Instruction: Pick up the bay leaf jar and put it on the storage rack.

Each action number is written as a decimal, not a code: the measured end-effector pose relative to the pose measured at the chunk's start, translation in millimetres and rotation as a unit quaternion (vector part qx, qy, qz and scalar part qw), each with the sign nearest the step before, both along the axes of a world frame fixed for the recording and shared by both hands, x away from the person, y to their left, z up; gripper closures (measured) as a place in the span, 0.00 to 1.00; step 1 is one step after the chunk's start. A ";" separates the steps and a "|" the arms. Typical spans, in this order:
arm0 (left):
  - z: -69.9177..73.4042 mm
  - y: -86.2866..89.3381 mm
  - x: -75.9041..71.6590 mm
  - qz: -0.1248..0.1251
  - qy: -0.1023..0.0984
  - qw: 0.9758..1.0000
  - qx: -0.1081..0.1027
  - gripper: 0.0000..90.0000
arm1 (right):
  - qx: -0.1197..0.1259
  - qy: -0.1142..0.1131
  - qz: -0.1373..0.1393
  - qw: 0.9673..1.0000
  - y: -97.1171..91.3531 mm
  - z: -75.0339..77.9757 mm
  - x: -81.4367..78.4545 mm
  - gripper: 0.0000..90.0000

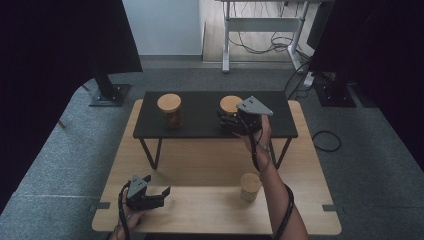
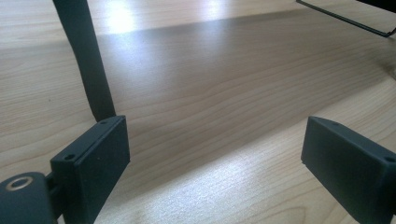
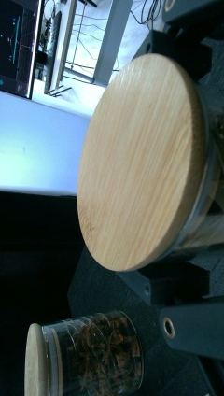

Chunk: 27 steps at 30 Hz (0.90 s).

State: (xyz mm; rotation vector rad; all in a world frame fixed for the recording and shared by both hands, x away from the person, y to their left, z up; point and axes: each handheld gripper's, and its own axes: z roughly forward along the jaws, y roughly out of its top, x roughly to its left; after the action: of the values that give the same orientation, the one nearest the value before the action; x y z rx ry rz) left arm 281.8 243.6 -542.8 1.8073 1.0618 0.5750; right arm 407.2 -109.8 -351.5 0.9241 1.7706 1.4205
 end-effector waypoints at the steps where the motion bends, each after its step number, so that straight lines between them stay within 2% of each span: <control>1: -0.1 -0.1 0.1 0.000 0.000 1.000 0.000 0.08 | -0.002 0.000 -0.001 1.000 0.1 0.0 0.0 0.26; 7: 0.0 -0.3 0.4 0.000 0.000 1.000 -0.001 0.08 | -0.007 -0.001 -0.002 1.000 0.9 0.0 -0.4 0.25; 13: 0.0 -3.9 -0.1 -0.004 -0.003 1.000 0.007 0.08 | -0.008 -0.004 -0.004 1.000 0.8 0.3 -0.7 0.23; 16: -0.1 -3.4 -0.1 -0.003 -0.004 1.000 0.009 0.08 | -0.001 -0.008 0.000 1.000 -0.8 1.5 -3.6 0.17; 19: 0.0 -3.1 0.2 -0.002 -0.003 1.000 0.007 0.08 | 0.005 -0.013 -0.009 1.000 -3.8 2.4 -6.8 0.15; 27: 0.2 -3.6 -0.4 -0.002 -0.003 1.000 0.007 0.08 | 0.014 -0.017 -0.010 1.000 -10.4 1.0 -14.1 0.13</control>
State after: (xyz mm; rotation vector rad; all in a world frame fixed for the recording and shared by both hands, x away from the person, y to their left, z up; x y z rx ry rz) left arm 281.4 240.1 -542.6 1.8183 1.0520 0.5878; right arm 393.1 -120.2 -350.5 0.9242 1.7160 1.4436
